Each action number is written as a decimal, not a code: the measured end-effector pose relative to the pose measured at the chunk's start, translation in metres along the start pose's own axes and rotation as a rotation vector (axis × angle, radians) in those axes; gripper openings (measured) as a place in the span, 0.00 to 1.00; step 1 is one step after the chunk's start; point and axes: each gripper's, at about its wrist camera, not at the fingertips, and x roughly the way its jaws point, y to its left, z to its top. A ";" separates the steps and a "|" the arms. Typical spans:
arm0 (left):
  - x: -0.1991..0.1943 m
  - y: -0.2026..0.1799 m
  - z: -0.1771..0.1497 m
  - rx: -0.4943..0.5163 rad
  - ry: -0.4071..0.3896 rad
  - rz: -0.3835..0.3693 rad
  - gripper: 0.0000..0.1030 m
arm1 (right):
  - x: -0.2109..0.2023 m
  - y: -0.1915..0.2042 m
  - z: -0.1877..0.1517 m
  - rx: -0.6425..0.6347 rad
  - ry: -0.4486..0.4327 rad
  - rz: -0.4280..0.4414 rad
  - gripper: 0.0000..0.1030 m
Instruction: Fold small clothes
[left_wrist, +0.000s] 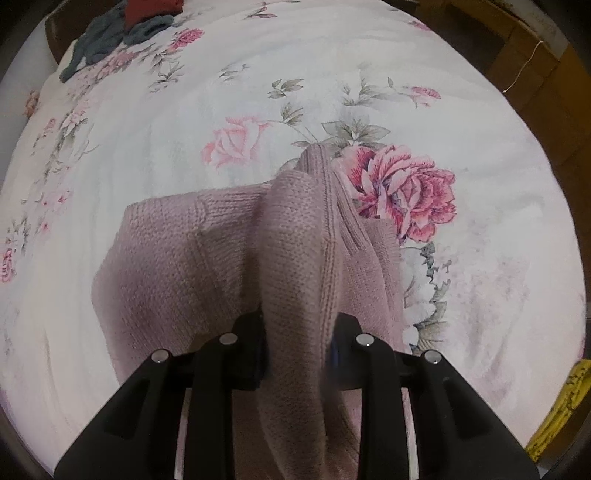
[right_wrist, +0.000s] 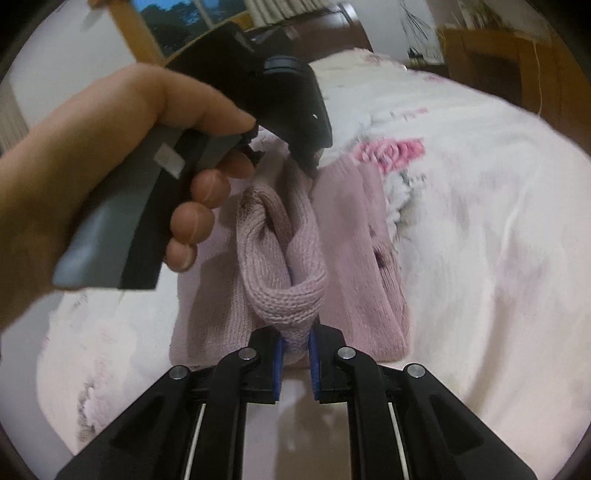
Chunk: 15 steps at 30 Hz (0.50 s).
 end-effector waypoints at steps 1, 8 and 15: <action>0.001 -0.003 -0.001 -0.001 -0.009 0.014 0.24 | 0.000 -0.003 -0.001 0.010 0.000 0.007 0.11; 0.005 -0.019 -0.011 -0.015 -0.092 0.076 0.24 | -0.002 -0.026 -0.009 0.091 0.005 0.075 0.11; 0.004 -0.031 -0.023 0.000 -0.165 0.074 0.25 | -0.006 -0.036 -0.017 0.123 -0.013 0.108 0.10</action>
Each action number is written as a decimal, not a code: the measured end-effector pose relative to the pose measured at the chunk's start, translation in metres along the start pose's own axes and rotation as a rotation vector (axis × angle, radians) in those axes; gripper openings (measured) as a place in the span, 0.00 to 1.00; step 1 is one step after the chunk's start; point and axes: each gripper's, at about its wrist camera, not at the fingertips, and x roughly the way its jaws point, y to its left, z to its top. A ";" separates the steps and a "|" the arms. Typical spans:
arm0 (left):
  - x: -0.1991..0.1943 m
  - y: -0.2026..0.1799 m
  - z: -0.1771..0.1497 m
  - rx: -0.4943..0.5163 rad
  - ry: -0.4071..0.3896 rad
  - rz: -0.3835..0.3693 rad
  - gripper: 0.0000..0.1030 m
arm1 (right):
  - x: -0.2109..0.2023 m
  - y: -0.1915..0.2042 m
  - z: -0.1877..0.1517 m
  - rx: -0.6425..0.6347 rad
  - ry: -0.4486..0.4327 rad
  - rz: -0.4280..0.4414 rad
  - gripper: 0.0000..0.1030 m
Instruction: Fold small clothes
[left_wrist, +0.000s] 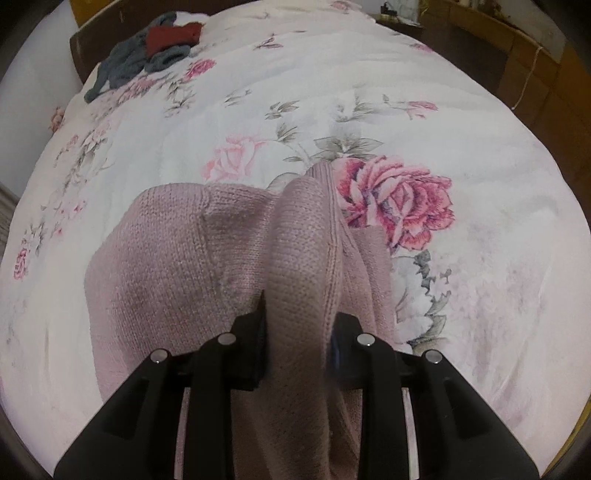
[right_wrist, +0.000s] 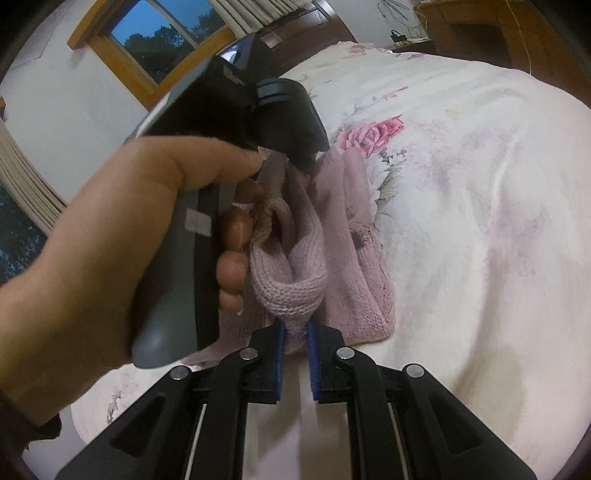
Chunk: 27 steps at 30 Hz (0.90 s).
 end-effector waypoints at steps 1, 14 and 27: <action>0.000 -0.002 -0.001 0.003 -0.007 -0.009 0.27 | 0.001 -0.003 -0.001 0.008 0.003 0.003 0.10; -0.042 0.072 0.017 -0.169 -0.060 -0.564 0.86 | 0.026 -0.068 0.036 0.290 0.169 0.348 0.65; -0.047 0.154 -0.073 -0.306 0.058 -0.922 0.85 | 0.106 -0.074 0.088 0.345 0.491 0.460 0.16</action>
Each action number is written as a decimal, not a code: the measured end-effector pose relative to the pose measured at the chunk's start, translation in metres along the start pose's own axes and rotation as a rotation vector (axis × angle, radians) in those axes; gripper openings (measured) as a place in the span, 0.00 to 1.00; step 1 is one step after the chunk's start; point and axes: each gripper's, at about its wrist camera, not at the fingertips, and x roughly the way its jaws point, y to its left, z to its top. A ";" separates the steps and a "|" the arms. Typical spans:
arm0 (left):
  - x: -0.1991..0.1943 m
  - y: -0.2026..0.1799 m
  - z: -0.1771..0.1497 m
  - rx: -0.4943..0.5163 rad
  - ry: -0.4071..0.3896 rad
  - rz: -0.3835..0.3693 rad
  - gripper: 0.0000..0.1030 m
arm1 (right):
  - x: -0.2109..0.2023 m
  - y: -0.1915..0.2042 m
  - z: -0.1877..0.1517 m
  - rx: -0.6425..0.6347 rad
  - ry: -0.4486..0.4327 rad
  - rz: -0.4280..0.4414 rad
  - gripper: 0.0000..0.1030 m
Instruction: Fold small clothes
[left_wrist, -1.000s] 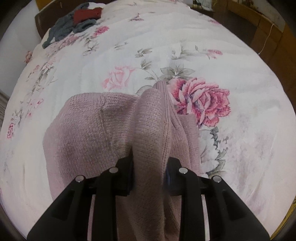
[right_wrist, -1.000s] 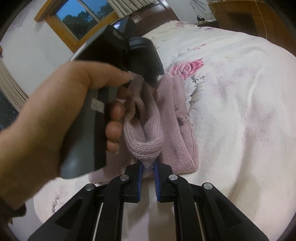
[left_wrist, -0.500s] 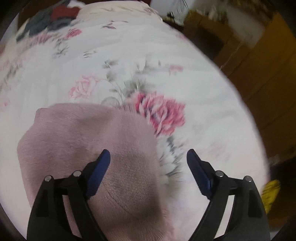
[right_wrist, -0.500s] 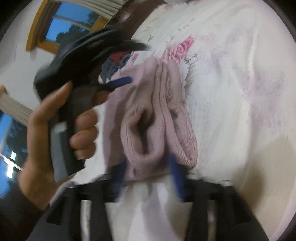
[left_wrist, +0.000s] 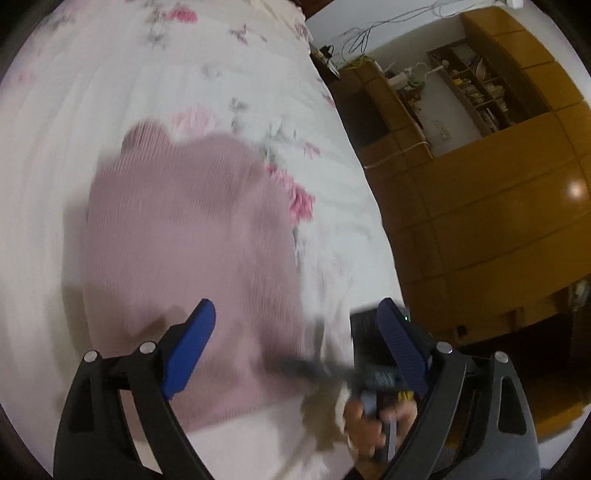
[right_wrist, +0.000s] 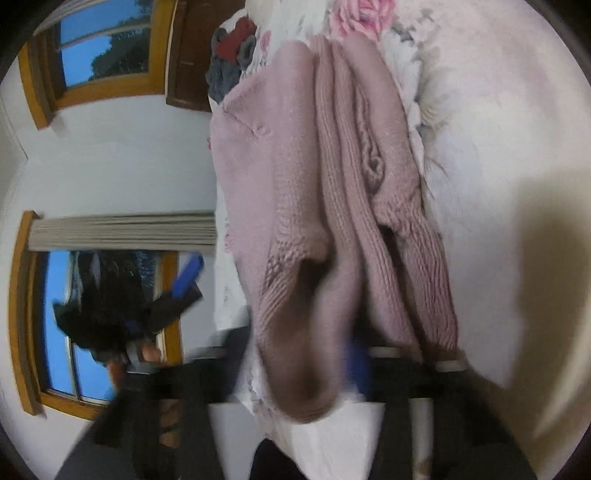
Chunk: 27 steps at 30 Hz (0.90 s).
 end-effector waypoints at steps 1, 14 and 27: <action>0.003 0.006 -0.004 -0.021 0.010 -0.030 0.83 | -0.006 0.003 -0.001 -0.014 -0.014 -0.016 0.15; 0.061 0.070 -0.045 -0.224 0.102 -0.191 0.79 | -0.023 0.011 0.010 -0.033 -0.116 -0.084 0.66; 0.047 0.065 -0.041 -0.263 0.102 -0.281 0.72 | -0.013 0.007 0.011 -0.082 -0.061 -0.152 0.15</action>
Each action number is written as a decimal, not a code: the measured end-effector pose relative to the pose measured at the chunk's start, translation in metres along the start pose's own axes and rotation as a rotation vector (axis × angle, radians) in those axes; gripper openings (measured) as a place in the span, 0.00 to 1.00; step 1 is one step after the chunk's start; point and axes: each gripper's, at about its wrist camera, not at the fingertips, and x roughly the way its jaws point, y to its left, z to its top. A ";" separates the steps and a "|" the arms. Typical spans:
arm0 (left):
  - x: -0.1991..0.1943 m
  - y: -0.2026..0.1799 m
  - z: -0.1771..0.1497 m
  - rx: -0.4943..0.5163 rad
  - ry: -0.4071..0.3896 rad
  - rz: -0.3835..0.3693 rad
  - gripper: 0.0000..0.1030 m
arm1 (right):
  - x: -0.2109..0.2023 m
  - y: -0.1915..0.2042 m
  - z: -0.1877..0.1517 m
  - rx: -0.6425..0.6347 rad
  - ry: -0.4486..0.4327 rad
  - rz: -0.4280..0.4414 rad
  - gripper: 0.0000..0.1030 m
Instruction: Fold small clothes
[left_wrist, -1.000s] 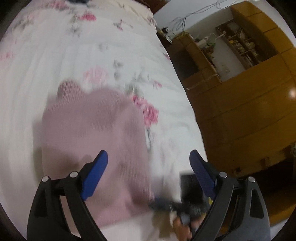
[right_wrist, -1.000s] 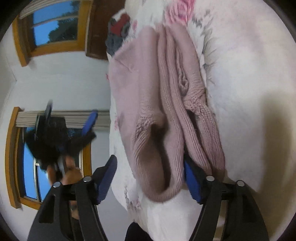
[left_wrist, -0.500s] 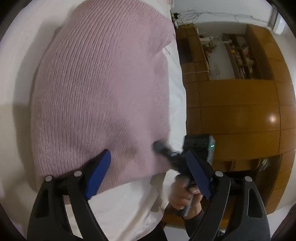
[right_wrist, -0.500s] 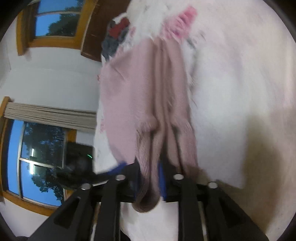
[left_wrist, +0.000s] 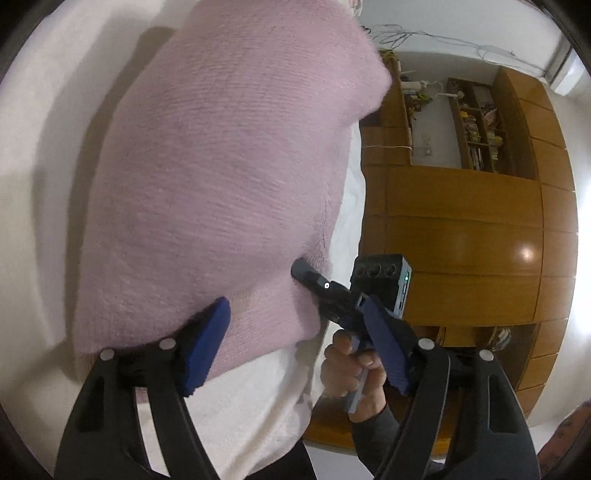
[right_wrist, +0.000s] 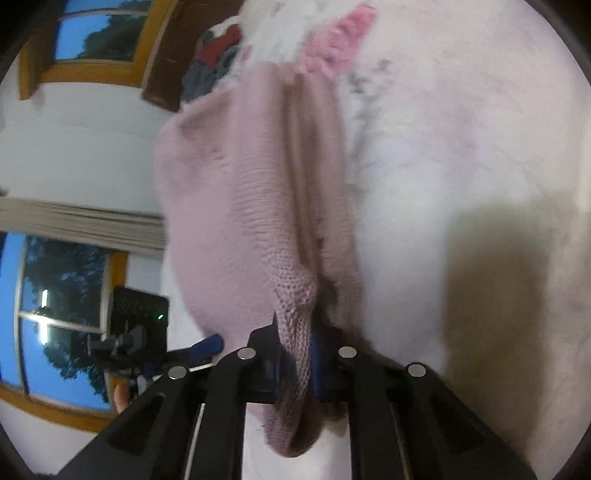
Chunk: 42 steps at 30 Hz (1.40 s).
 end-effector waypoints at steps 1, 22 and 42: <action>-0.001 -0.013 0.010 0.016 -0.009 -0.009 0.72 | -0.001 0.005 0.001 -0.008 -0.002 0.009 0.18; -0.011 0.023 0.147 -0.071 -0.118 0.086 0.07 | 0.043 0.021 0.047 -0.189 0.055 -0.005 0.00; -0.030 -0.001 0.167 -0.025 -0.172 0.070 0.38 | 0.084 0.059 0.153 -0.154 0.073 -0.178 0.00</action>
